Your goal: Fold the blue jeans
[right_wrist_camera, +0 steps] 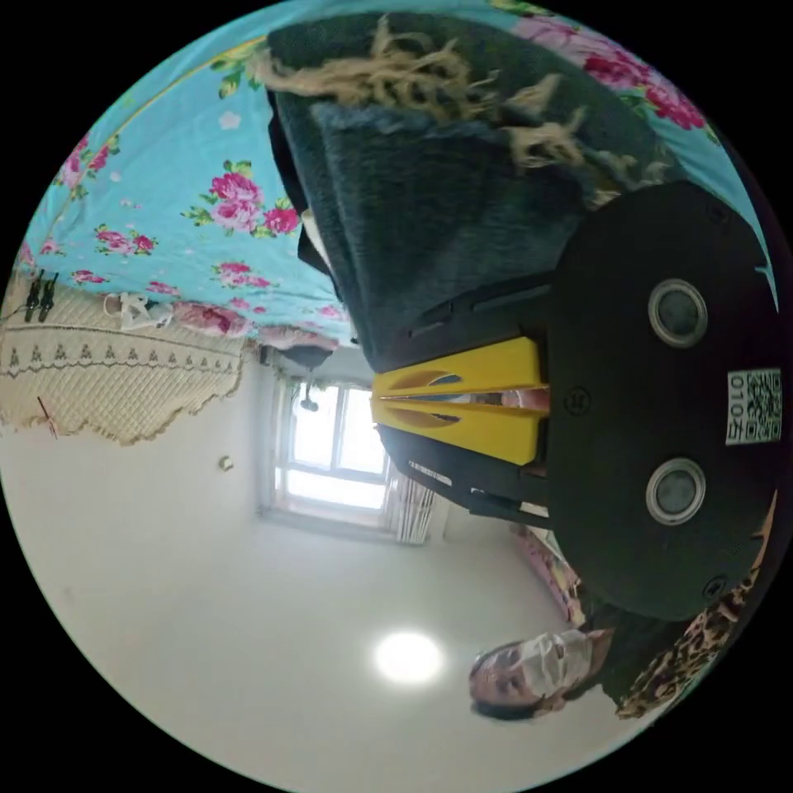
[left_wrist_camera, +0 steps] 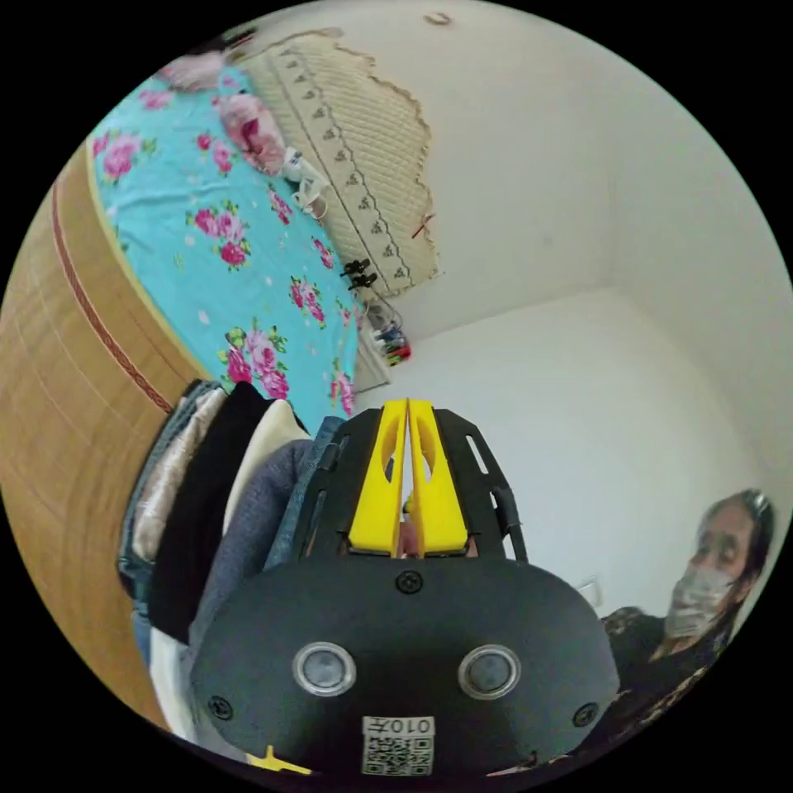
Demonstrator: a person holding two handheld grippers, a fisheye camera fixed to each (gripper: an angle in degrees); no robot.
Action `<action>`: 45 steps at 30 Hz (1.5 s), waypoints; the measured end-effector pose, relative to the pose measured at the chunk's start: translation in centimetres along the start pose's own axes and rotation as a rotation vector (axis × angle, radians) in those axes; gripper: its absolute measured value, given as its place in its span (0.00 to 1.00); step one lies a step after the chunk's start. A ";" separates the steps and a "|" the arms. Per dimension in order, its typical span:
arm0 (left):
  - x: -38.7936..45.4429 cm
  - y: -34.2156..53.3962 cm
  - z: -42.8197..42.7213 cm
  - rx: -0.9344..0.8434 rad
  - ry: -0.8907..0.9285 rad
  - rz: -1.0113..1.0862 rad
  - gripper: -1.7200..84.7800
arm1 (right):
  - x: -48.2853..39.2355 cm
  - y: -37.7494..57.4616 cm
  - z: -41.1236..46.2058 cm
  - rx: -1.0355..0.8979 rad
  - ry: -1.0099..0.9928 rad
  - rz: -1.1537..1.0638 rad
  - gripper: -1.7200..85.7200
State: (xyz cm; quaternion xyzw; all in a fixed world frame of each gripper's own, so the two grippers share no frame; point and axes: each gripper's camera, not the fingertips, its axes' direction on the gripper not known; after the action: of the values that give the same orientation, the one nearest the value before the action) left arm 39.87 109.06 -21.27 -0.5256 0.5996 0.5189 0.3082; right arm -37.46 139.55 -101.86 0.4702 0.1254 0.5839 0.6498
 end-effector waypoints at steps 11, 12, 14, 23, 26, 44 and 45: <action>6.2 6.0 7.0 -0.208 -0.735 0.229 0.02 | 0.1 -0.8 2.0 -0.042 0.282 0.150 0.03; 6.4 5.9 6.9 -0.219 -0.734 0.215 0.02 | -0.4 -1.1 2.1 -0.057 0.279 0.164 0.03; 7.2 5.5 5.0 -0.230 -0.649 0.086 0.02 | -1.3 -1.0 1.8 -0.069 0.227 0.180 0.04; 18.8 15.7 -14.3 -0.047 -0.455 0.327 0.02 | -20.3 11.1 -3.3 -0.185 0.231 -0.252 0.06; 17.9 23.1 -17.9 -0.198 -0.440 0.252 0.02 | -26.7 17.3 -2.0 -0.297 0.380 -0.293 0.07; 31.7 64.1 -43.6 0.081 -0.782 -0.526 0.02 | -34.0 26.5 14.0 -1.022 0.552 -0.496 0.05; 31.6 64.7 -44.8 0.107 -0.793 -0.539 0.02 | -34.9 26.3 14.0 -0.984 0.515 -0.463 0.05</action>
State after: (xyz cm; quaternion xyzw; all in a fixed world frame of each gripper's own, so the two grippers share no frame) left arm -21.86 50.98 -18.78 -0.4074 0.3042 0.5492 0.6632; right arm -54.31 99.21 -88.05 -0.0818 0.0929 0.5116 0.8503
